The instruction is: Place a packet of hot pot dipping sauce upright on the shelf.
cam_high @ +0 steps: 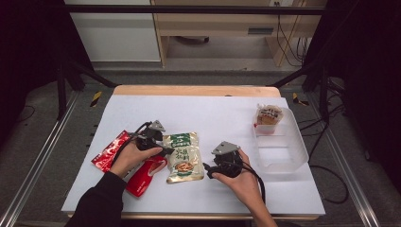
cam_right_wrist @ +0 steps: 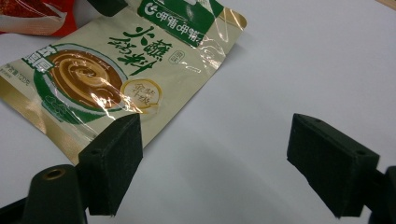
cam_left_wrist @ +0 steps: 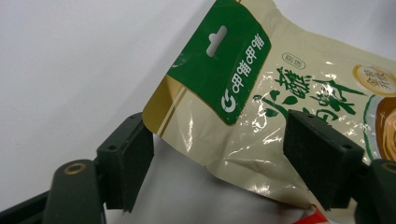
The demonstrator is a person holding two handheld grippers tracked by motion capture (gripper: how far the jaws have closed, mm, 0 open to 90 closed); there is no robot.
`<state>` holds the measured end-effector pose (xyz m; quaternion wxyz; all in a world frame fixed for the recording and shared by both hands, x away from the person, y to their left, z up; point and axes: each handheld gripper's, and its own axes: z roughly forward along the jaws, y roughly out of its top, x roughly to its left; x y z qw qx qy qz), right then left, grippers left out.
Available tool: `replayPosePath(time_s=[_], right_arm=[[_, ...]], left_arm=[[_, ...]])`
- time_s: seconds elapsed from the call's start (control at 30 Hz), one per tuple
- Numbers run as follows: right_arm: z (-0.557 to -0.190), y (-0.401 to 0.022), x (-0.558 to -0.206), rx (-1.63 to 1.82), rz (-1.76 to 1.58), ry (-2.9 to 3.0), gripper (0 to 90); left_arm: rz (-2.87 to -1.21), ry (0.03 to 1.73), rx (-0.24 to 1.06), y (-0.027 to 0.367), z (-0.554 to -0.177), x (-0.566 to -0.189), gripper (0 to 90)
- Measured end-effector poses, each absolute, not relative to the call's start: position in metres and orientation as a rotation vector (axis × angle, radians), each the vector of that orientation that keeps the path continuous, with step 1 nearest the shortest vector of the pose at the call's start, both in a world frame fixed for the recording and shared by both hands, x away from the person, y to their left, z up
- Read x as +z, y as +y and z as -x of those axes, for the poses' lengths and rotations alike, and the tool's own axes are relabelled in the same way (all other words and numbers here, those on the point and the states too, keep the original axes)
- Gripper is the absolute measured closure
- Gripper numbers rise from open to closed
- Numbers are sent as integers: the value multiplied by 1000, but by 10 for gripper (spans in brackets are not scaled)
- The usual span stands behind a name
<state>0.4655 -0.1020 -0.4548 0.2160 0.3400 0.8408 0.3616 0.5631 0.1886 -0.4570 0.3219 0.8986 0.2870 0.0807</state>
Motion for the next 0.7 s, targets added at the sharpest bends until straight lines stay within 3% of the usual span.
replayPosePath(time_s=[0.13, 0.4, 0.6, 0.7], right_arm=[[-466, -102, -455, 998, -941, 2333, 186], [-466, -102, -456, 991, -939, 2343, 185], [-466, -102, -457, 988, -931, 2345, 184], [-466, -102, -456, 991, -935, 2343, 183]], left_arm=[[-2366, 740, 178, 189, -560, -455, 422], [-2353, 738, 195, 187, -555, -448, 639], [-2310, 772, 234, 190, -554, -450, 877], [-2300, 763, 243, 191, -551, -445, 900]])
